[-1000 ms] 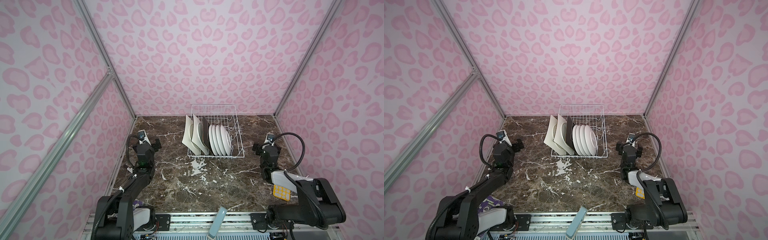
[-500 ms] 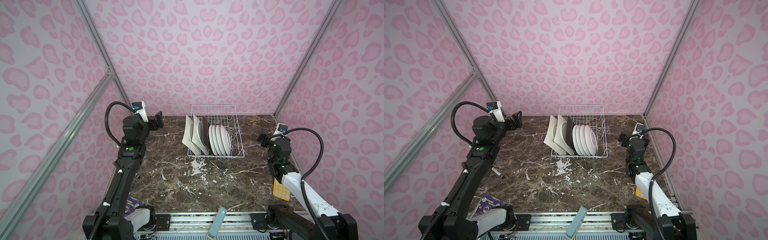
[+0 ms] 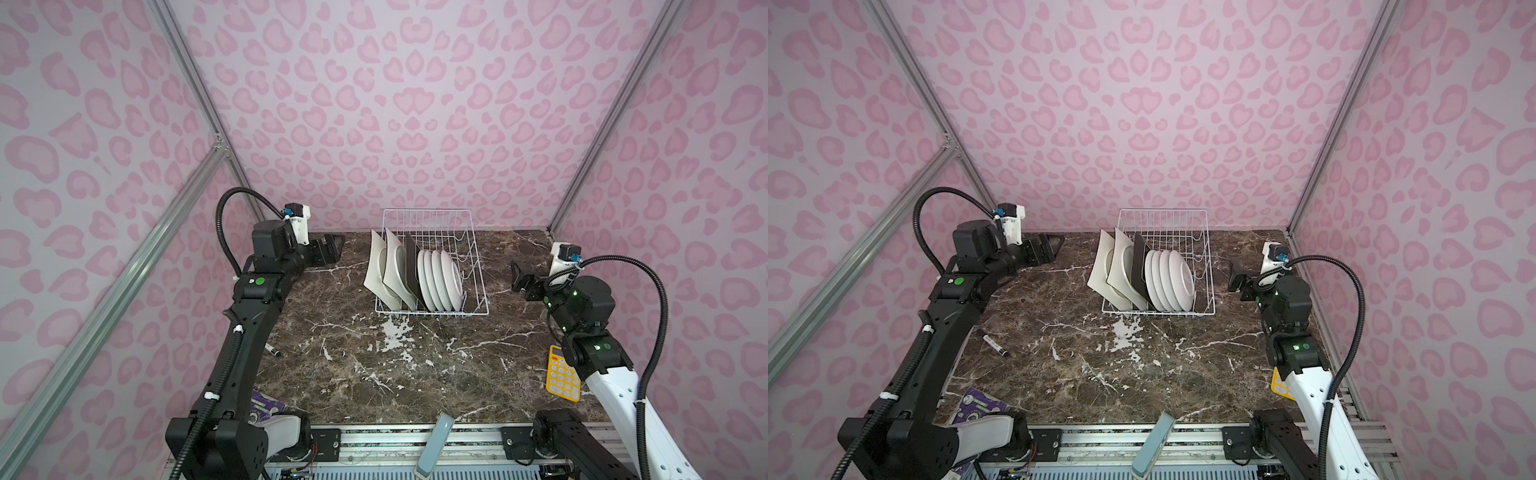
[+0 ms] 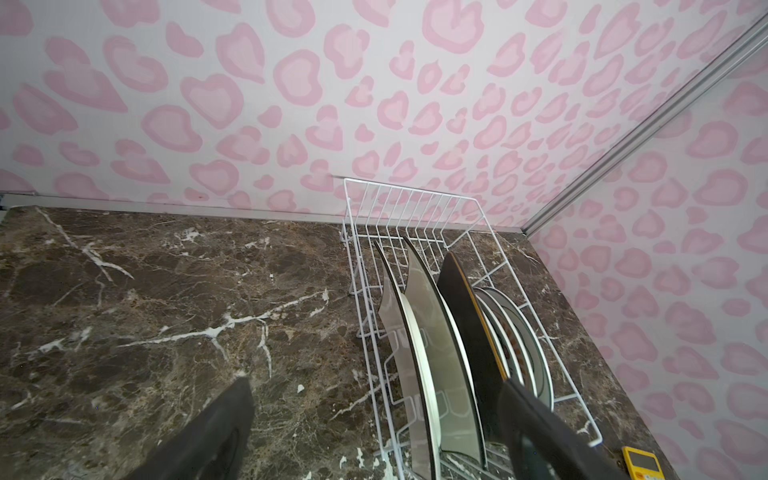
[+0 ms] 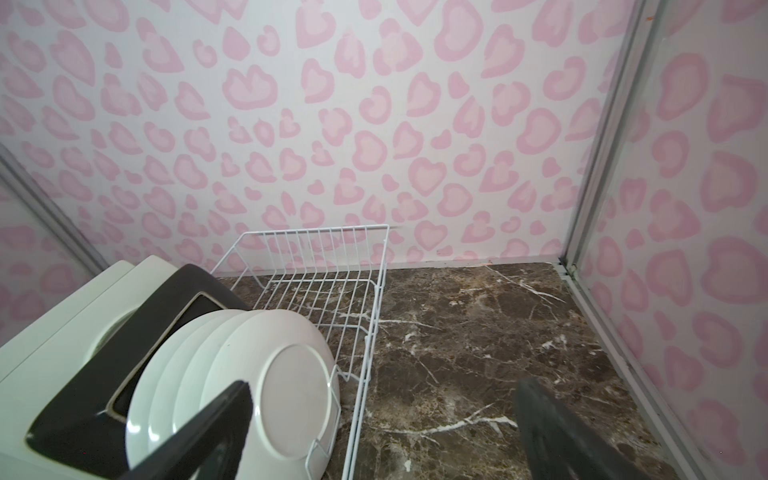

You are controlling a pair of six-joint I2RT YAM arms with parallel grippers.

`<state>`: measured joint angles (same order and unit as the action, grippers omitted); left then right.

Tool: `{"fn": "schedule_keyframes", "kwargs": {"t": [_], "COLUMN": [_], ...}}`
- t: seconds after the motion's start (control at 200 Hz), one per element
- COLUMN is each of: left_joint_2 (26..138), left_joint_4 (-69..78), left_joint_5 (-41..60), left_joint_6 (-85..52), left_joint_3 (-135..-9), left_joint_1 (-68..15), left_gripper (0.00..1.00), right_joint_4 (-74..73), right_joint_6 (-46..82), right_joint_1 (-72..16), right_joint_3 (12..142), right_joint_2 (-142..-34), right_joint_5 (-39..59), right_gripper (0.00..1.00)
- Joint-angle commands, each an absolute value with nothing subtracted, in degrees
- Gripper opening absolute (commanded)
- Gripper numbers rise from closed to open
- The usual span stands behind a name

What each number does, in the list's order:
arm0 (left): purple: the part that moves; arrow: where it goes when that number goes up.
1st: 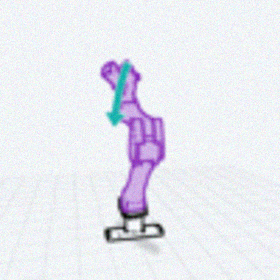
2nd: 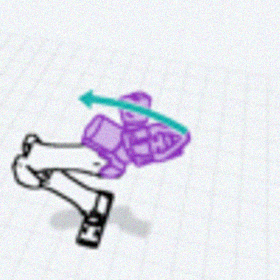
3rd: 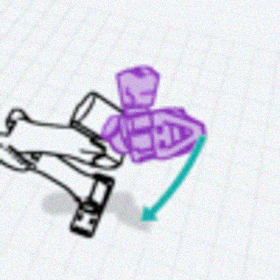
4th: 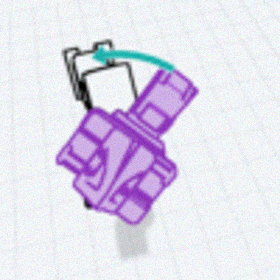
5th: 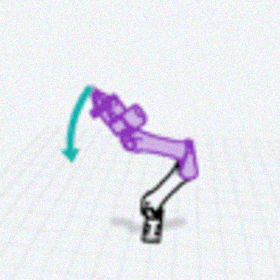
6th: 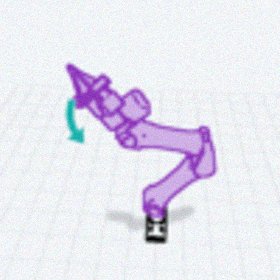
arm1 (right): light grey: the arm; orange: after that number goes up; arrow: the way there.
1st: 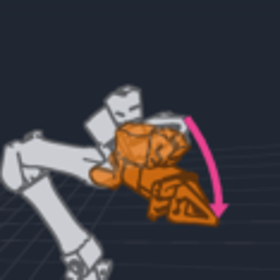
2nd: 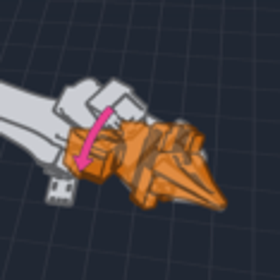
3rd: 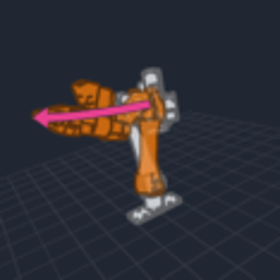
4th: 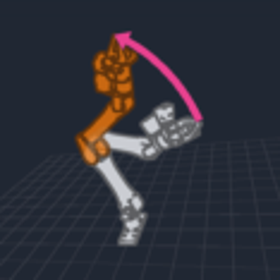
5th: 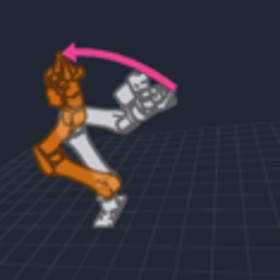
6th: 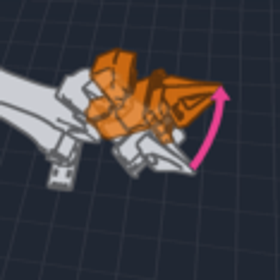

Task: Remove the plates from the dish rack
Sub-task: 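Reach the left gripper to the outer square white plate while the right approaches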

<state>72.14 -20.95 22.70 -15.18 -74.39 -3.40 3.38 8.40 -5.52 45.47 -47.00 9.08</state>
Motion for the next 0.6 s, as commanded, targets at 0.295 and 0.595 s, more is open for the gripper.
{"fn": "schedule_keyframes", "kwargs": {"t": [0.295,0.595], "left_joint_2": [80.3,86.4], "left_joint_4": [-34.8,-36.9], "left_joint_5": [22.7,21.2], "left_joint_6": [-16.2,-18.2], "left_joint_3": [-83.3,-86.1], "left_joint_1": [-8.8,-12.3], "left_gripper": [0.87,0.75], "right_joint_4": [9.0,8.8], "right_joint_6": [9.0,7.1], "right_joint_1": [-8.3,-13.5], "right_joint_3": [51.6,53.2], "right_joint_2": [-53.0,-56.6], "right_joint_5": [21.6,20.0], "right_gripper": [1.0,1.0]}}
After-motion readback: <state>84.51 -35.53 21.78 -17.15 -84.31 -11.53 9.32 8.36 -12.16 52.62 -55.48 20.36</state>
